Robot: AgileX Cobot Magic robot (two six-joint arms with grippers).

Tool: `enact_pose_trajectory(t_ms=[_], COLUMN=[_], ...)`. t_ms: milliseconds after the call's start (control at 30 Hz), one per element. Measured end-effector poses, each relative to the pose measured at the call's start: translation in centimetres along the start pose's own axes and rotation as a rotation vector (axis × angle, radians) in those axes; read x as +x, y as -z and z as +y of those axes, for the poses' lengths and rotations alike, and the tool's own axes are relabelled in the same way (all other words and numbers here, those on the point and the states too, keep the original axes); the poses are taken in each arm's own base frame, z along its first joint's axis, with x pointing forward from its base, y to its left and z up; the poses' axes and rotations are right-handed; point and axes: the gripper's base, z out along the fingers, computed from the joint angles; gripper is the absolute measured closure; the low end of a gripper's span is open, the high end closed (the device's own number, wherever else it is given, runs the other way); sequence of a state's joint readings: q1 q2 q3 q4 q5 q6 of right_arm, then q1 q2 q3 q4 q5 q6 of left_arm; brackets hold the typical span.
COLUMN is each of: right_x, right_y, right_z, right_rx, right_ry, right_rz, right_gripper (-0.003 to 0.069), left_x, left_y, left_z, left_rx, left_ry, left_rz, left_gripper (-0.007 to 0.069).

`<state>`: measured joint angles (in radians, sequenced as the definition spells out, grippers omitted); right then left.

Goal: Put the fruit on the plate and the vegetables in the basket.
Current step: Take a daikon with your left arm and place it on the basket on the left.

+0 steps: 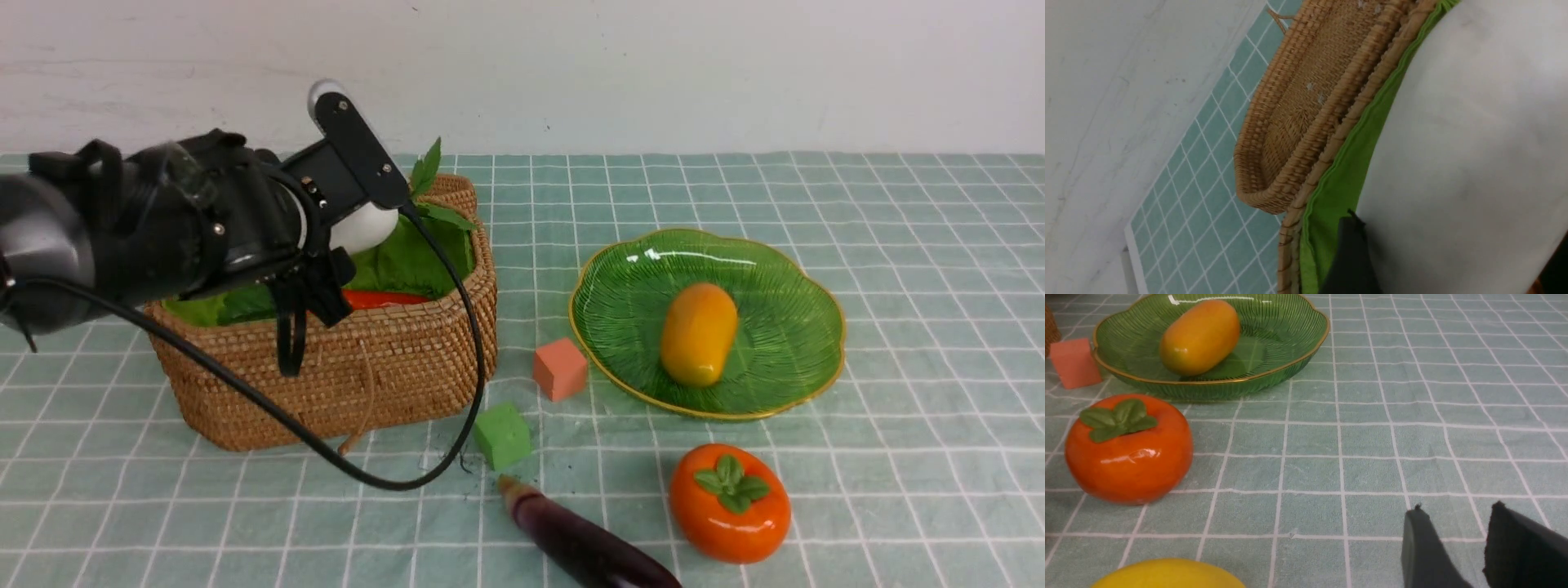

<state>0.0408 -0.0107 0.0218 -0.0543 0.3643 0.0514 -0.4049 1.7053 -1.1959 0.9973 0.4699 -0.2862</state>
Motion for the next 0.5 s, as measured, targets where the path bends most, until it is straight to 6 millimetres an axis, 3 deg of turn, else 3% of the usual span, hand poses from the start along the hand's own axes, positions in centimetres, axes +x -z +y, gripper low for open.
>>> enact_pose_trajectory(t_ms=[133, 167, 267, 500], right_x=[0.00, 0.00, 0.00, 0.00], right_y=[0.00, 0.00, 0.00, 0.00], right_z=[0.00, 0.00, 0.00, 0.00], right_rx=[0.000, 0.000, 0.000, 0.000], right_ry=[0.000, 0.000, 0.000, 0.000], right_rz=[0.000, 0.000, 0.000, 0.000], right_gripper=[0.0417, 0.0417, 0.0417, 0.0417], left_x=[0.01, 0.01, 0.01, 0.05], left_y=[-0.08, -0.08, -0.08, 0.00], left_z=[-0.03, -0.01, -0.01, 0.07], left_rx=[-0.002, -0.004, -0.004, -0.008], left_ry=[0.036, 0.045, 0.052, 0.055], left_rz=[0.001, 0.000, 0.001, 0.006], left_gripper=[0.0064, 0.0008, -0.0037, -0.0015])
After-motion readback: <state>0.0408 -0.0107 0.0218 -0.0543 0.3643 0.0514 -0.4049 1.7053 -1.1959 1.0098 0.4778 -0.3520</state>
